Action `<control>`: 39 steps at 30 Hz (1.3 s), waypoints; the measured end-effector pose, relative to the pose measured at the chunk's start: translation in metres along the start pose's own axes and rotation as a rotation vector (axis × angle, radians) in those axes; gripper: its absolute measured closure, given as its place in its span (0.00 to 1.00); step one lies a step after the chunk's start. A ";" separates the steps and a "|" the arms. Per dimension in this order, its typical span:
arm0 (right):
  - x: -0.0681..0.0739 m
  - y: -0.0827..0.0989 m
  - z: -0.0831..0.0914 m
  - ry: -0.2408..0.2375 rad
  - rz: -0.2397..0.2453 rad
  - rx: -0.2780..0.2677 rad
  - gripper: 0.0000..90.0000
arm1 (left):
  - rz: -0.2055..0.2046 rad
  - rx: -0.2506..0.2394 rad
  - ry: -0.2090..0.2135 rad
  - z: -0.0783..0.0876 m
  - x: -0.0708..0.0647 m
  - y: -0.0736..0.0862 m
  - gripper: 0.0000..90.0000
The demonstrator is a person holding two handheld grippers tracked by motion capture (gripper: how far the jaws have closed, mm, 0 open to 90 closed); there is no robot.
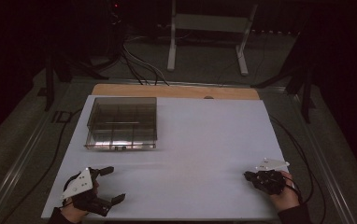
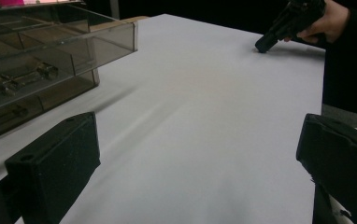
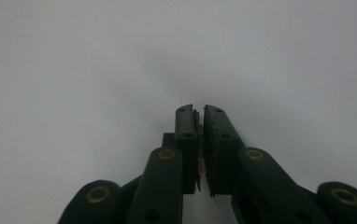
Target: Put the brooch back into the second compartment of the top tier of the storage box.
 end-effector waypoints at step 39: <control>0.014 -0.027 0.008 -0.039 0.024 -0.015 0.95 | 0.004 0.010 0.005 -0.003 0.000 0.001 0.01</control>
Point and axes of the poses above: each handheld gripper's, and its own axes: z roughly backward along the jaws, y roughly out of its underside, x roughly to its left, the point moved 9 cm from there along -z, roughly forward along the jaws, and after that the axes turned 8 degrees about x, right-handed, at the moved point
